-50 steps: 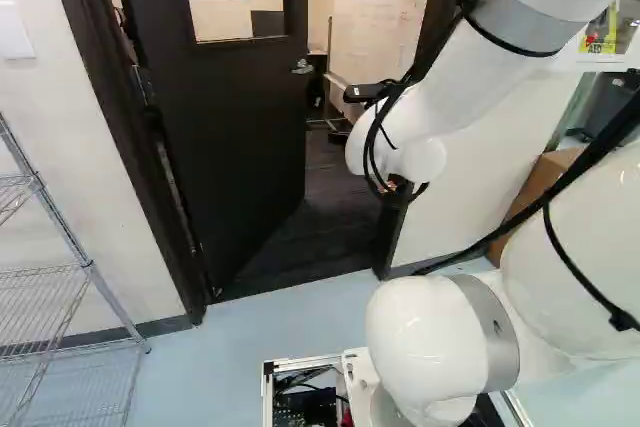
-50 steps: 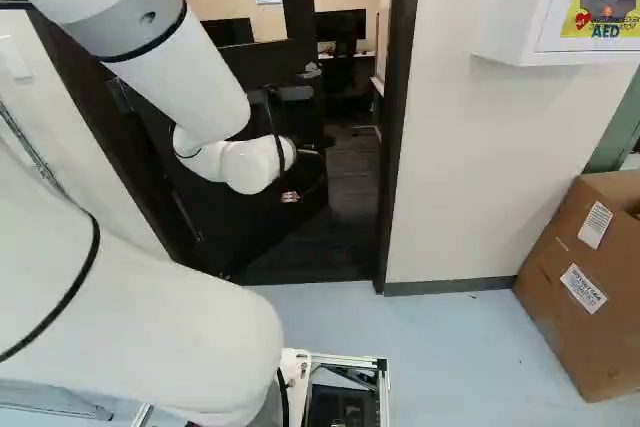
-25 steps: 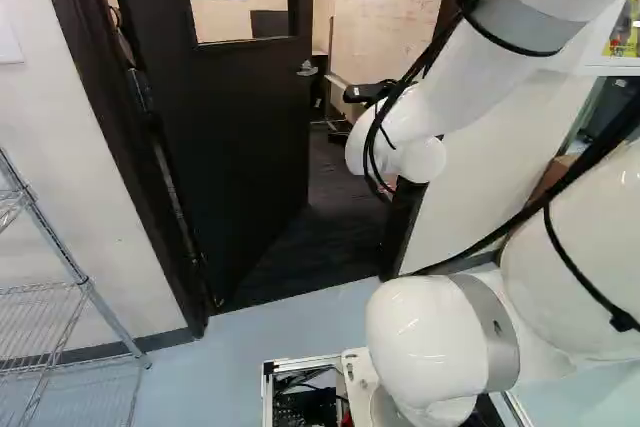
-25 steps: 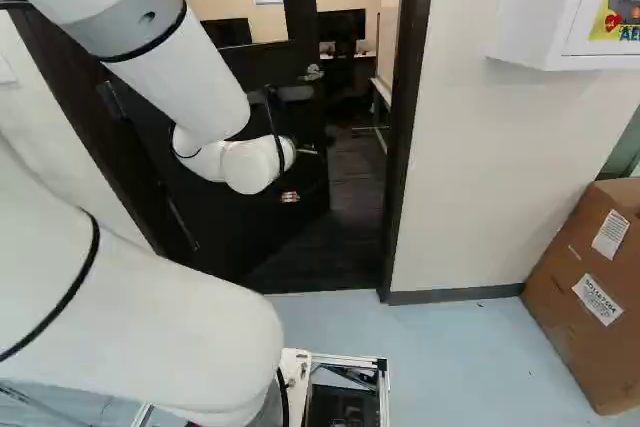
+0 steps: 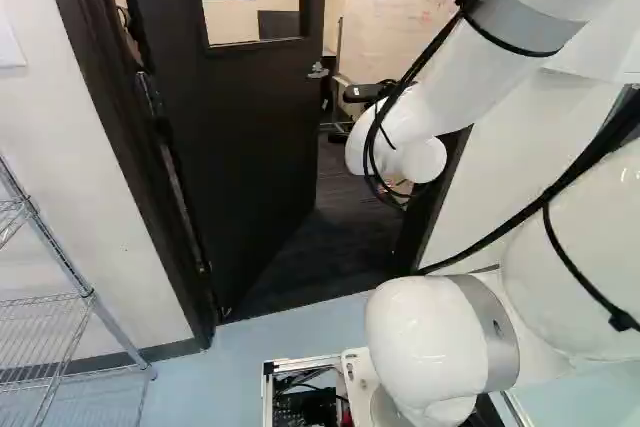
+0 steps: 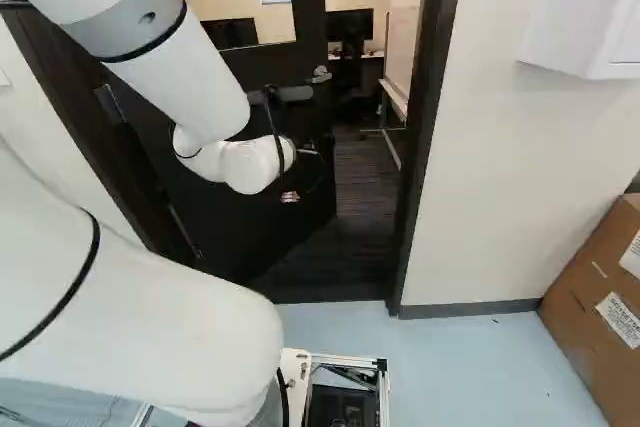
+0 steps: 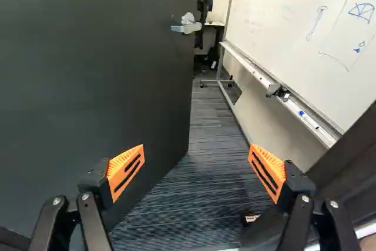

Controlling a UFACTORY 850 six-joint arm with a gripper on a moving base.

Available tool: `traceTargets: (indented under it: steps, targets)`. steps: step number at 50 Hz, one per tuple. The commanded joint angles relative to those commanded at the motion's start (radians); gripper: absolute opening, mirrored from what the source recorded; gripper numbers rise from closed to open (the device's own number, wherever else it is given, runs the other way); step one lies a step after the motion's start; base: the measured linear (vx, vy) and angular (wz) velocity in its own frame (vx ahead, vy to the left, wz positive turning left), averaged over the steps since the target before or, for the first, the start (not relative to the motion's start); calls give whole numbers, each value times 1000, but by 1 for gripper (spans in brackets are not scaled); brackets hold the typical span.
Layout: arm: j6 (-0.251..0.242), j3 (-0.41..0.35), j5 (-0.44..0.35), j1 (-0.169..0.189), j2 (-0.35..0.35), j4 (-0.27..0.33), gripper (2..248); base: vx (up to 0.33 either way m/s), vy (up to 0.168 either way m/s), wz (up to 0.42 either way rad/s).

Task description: Open the door and move inside

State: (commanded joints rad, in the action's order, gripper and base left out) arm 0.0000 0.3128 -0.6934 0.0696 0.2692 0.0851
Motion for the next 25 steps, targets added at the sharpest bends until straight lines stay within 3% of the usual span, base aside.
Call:
traceTargets:
  steps: [25]
  targets:
    - [0,0,0,0,0,0,247,102,62,41]
